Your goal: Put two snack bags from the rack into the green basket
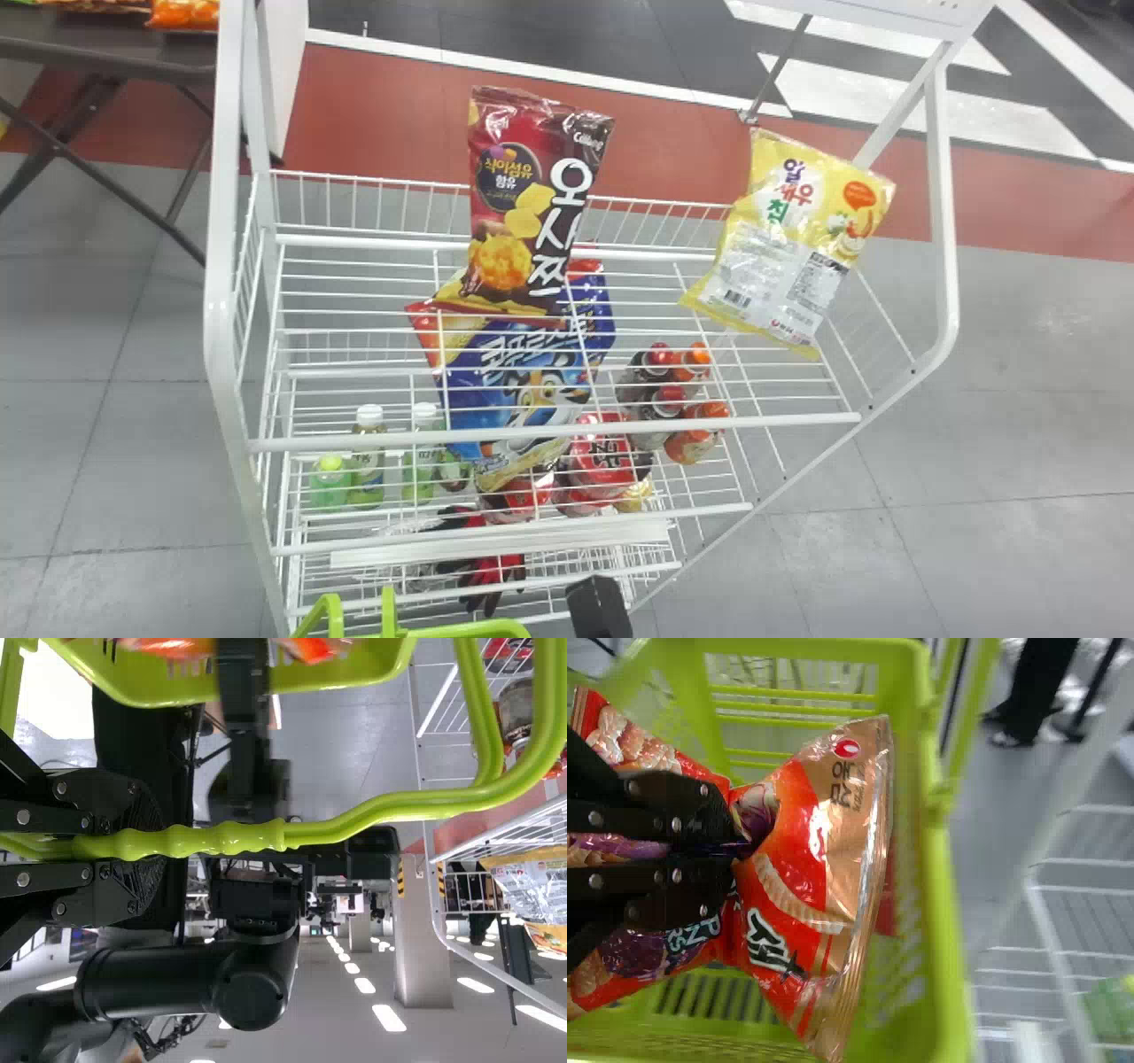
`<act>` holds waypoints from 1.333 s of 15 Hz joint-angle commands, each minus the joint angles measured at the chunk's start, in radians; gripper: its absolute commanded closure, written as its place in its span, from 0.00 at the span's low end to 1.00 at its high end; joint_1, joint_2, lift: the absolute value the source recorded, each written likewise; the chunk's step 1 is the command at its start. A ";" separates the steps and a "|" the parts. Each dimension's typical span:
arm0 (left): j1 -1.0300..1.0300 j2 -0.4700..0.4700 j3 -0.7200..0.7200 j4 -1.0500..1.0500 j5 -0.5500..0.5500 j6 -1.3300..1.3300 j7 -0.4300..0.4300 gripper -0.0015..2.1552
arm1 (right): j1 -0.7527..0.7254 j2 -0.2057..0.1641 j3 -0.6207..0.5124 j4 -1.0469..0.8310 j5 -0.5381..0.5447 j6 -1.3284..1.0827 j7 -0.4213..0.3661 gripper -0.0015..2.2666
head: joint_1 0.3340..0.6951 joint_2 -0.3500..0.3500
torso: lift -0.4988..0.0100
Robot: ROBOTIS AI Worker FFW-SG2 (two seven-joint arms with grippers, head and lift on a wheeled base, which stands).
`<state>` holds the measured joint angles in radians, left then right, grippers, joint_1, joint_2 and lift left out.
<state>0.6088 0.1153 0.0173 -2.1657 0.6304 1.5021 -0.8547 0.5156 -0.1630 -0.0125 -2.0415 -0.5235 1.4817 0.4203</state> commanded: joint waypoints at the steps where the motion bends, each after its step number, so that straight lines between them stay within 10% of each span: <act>1: 0.000 0.000 0.000 0.000 -0.001 -0.003 0.000 0.99 | 0.055 -0.004 -0.015 -0.091 0.013 0.018 -0.018 0.00 | 1.00 0.00 | 0.97; 5: 0.000 0.000 -0.008 0.001 -0.003 -0.003 0.000 0.99 | 0.106 -0.004 -0.044 -0.241 0.063 -0.019 -0.051 0.03 | 1.00 0.00 | 0.97; 11: 0.034 -0.013 -0.005 0.006 -0.012 -0.039 -0.003 0.99 | 0.285 0.002 -0.032 -0.286 0.181 -1.126 -0.112 0.06 | 1.00 0.00 | 0.97; 20: 0.028 -0.031 -0.008 0.061 -0.031 -0.095 -0.018 0.99 | 0.468 0.014 0.091 -0.250 0.364 -1.657 -0.259 0.06 | 1.00 0.00 | 0.97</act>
<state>0.6372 0.0843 0.0078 -2.1152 0.5985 1.4161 -0.8709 0.9693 -0.1493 0.0801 -2.2949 -0.1573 -0.1562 0.1608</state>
